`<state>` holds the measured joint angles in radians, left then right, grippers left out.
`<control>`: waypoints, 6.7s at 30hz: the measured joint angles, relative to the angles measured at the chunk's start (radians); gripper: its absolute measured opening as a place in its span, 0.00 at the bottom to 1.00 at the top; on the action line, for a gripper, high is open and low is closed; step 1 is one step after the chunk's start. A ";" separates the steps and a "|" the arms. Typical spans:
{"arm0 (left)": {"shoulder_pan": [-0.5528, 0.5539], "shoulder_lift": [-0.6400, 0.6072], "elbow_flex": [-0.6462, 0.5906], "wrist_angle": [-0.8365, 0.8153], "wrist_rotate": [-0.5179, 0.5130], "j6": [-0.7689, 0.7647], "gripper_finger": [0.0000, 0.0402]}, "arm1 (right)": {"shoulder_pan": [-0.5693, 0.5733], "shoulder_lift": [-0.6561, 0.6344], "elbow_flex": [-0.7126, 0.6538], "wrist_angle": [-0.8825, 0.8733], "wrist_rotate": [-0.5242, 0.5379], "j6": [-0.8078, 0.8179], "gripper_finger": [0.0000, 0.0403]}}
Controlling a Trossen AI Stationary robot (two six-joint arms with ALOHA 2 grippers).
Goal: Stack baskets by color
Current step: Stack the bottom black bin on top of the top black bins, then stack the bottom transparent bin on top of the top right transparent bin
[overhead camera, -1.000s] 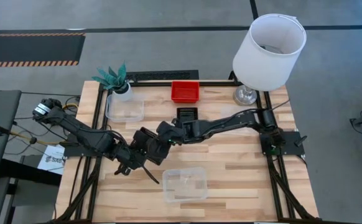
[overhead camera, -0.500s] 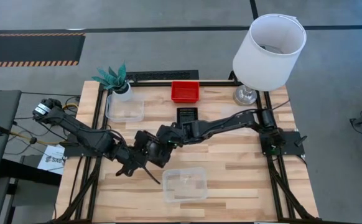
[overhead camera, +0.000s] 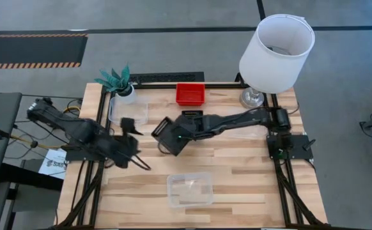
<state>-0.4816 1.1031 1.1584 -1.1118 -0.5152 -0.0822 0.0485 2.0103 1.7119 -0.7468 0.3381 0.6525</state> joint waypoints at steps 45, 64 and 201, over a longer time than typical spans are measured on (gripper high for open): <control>-0.052 -0.331 -0.377 0.646 -0.087 -0.089 0.71 | -0.046 -0.155 -0.572 0.374 0.248 0.746 0.03; -0.052 -0.331 -0.377 0.648 -0.093 -0.088 0.71 | -0.042 -0.155 -0.572 0.386 0.289 0.817 0.38; -0.027 -0.218 -0.377 0.459 -0.065 -0.320 0.71 | 0.341 -0.083 -0.067 -0.007 -0.148 -0.400 0.49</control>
<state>-0.5083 0.8848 0.7814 -0.6533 -0.5801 -0.4023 0.3893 1.9277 1.6451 -0.7540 0.1902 0.2529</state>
